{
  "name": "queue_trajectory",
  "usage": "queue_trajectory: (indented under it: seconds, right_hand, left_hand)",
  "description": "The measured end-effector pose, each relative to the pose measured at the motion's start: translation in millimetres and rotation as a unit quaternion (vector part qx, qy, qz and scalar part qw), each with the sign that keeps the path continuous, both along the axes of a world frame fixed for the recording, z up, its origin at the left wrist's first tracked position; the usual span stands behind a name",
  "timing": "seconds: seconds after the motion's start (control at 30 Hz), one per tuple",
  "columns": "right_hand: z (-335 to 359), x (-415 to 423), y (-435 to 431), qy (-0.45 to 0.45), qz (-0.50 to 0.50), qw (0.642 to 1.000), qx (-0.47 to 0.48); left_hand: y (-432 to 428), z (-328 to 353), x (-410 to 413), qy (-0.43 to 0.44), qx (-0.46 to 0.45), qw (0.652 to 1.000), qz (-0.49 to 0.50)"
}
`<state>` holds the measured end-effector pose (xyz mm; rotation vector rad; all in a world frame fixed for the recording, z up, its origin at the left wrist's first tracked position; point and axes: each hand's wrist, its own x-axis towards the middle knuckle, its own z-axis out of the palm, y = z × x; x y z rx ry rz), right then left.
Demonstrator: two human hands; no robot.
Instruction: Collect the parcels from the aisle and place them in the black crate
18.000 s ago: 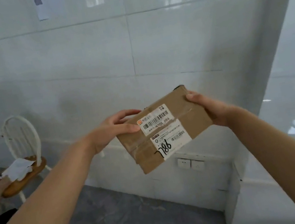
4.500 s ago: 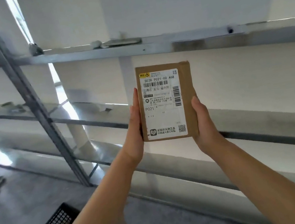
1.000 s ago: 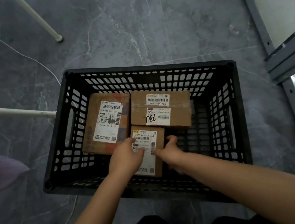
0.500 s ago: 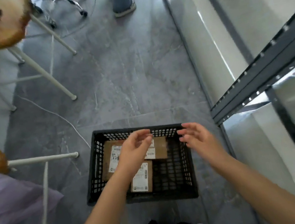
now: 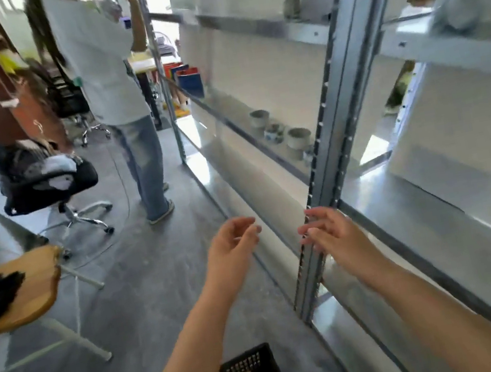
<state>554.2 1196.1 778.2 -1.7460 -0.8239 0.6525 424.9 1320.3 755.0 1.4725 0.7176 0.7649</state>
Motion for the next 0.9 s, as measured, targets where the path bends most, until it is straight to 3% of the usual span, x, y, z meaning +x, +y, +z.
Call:
queue_trajectory:
  seconds: [0.23, 0.47, 0.6, 0.9]
  right_hand:
    - [54.2, -26.7, -99.7, -0.024, -0.179, 0.981, 0.078]
    - [62.8, -83.4, -244.4, -0.019, -0.398, 0.912, 0.099]
    - [73.4, -120.3, -332.1, -0.04, -0.5, 0.858, 0.113]
    - [82.3, -235.1, -532.4, -0.111, -0.633, 0.757, 0.115]
  left_hand:
    - [-66.0, 54.8, 30.0, -0.062, 0.104, 0.974, -0.189]
    - [-191.8, 61.1, 51.5, -0.11, 0.079, 0.929, -0.344]
    - [-281.2, 75.6, 42.7, -0.125, 0.096, 0.875, -0.457]
    - [-512.8, 95.9, -2.6, -0.159, 0.121, 0.786, -0.585]
